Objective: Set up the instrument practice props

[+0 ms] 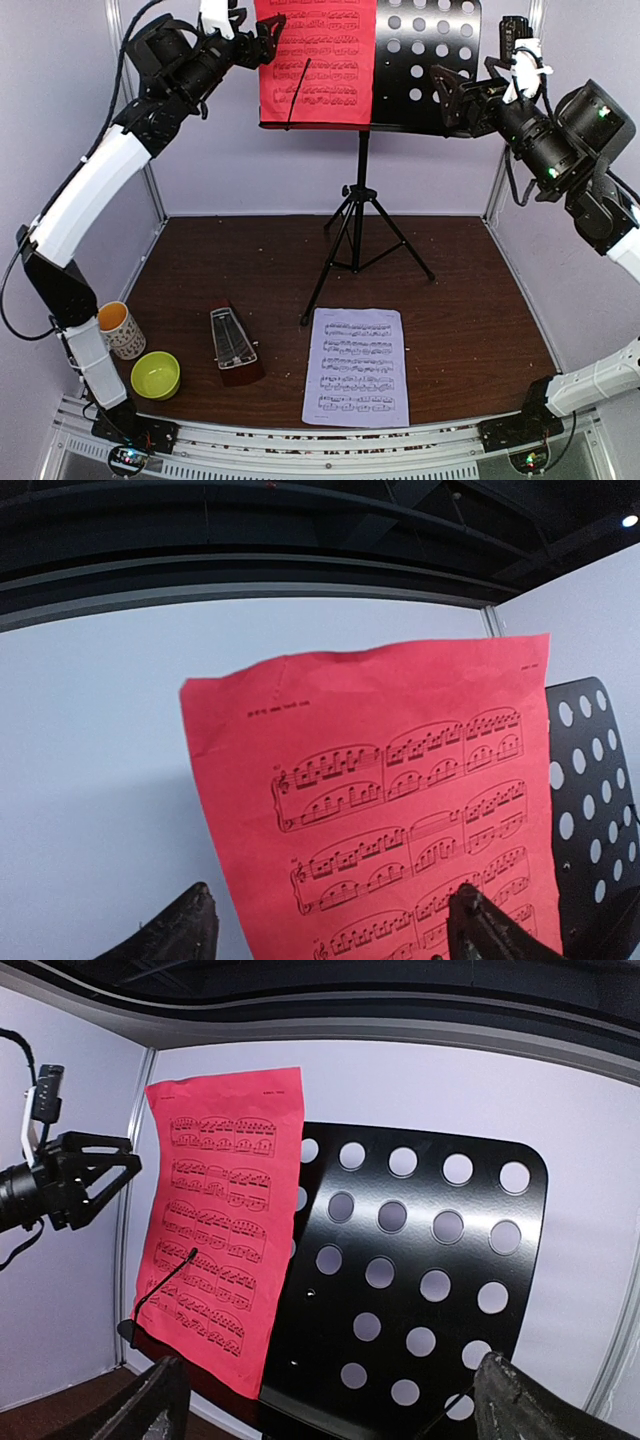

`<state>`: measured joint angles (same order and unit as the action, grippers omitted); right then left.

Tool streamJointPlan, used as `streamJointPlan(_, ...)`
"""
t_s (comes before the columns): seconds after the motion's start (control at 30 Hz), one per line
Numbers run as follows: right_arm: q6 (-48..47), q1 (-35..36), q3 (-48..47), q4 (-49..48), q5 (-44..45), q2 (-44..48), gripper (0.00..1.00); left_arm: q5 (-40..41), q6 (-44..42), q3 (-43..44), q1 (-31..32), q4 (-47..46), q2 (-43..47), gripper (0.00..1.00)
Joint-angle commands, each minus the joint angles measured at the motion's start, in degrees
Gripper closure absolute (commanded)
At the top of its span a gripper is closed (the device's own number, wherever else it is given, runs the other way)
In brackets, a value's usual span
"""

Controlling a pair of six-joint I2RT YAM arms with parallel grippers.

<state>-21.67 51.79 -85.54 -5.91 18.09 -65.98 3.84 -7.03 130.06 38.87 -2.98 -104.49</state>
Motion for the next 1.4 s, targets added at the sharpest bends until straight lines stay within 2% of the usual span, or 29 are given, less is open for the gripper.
streamJointPlan(0.0, 4.5, 0.16, 0.8, 4.31, 3.5, 1.82, 0.0, -0.17, 2.42, -7.23, -0.11, -0.33, 7.24, 0.17)
streamJointPlan(0.17, 10.13, -0.56, 2.21, 10.71, 3.58, 5.15, 0.0, -2.77, 3.84, -14.4, -0.11, 6.29, 14.08, 0.15)
streamJointPlan(0.43, 20.5, -1.38, 11.91, 18.77, 0.88, 12.96, 0.0, -7.2, 9.68, -33.51, 0.12, 12.41, 25.03, 0.17)
streamJointPlan(0.63, 30.6, -1.69, 22.05, 22.15, -3.59, 17.45, 0.01, -7.74, 10.13, -46.6, 4.84, 17.59, 30.02, 0.17)
streamJointPlan(0.8, 39.53, -1.73, 31.59, 25.81, -8.74, 18.16, 0.04, -4.79, 9.05, -55.42, 13.13, 23.09, 30.22, 0.18)
streamJointPlan(0.9, 44.74, -1.79, 37.47, 26.3, -11.49, 17.95, 0.05, -3.41, 11.08, -62.25, 16.91, 21.35, 29.78, 0.21)
streamJointPlan(1.07, 53.21, -2.96, 45.57, 23.57, -15.78, 16.93, 0.07, -5.79, 18.77, -70.79, 19.0, 16.98, 25.97, 0.27)
streamJointPlan(1.37, 65.12, -6.16, 56.3, 15.75, -24.58, 11.22, 0.12, -7.7, 23.58, -72.78, 21.53, 18.05, 15.41, 0.35)
